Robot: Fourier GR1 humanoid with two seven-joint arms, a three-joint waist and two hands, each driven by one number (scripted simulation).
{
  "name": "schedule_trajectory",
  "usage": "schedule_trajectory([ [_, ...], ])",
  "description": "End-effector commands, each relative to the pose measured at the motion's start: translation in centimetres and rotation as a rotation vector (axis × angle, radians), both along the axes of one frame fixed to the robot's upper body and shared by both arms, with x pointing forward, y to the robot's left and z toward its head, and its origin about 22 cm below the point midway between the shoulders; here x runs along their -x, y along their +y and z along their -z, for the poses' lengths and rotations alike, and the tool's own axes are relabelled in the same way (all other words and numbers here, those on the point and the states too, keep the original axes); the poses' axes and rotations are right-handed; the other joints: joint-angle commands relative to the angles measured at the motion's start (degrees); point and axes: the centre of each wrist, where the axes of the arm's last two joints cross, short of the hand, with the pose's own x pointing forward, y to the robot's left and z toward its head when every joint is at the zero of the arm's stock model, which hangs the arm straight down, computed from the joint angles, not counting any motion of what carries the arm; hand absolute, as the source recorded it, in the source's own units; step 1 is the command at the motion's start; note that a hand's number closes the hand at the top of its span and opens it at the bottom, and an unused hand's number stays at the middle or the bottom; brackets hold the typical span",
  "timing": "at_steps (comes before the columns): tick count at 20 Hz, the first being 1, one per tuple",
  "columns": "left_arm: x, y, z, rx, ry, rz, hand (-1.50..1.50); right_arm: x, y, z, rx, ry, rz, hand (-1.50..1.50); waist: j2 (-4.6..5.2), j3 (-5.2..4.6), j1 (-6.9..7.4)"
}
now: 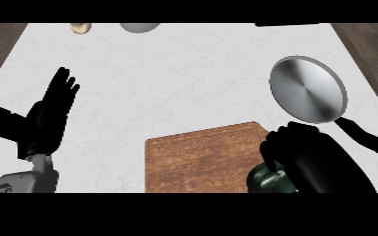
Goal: Pick the eggplant from the cutting board and place it in the pan
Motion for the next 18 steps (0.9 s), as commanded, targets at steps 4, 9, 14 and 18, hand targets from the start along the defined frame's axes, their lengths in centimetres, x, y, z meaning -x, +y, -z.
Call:
schedule_trajectory([
  [4, 0.2, 0.2, -1.1, -0.001, -0.013, 0.048, 0.0, 3.3, -3.9, -5.4, -0.062, -0.068, 0.095, 1.5, 0.8, 0.06, 2.69],
  [9, -0.2, -0.6, 0.0, -0.001, -0.02, 0.038, 0.0, 0.9, -6.6, -7.4, -0.157, -0.097, 0.174, 1.5, 0.89, 0.04, 2.88],
  [14, -1.7, -1.1, -1.8, 0.006, -0.027, 0.074, 0.0, -4.7, -10.1, -5.7, -0.265, -0.091, 0.257, 1.5, 1.13, 0.04, 3.75],
  [18, -0.5, -0.5, 0.5, 0.001, -0.025, 0.07, 0.0, -7.0, -15.3, -4.6, -0.277, -0.101, 0.311, 1.5, 1.15, 0.05, 3.86],
])
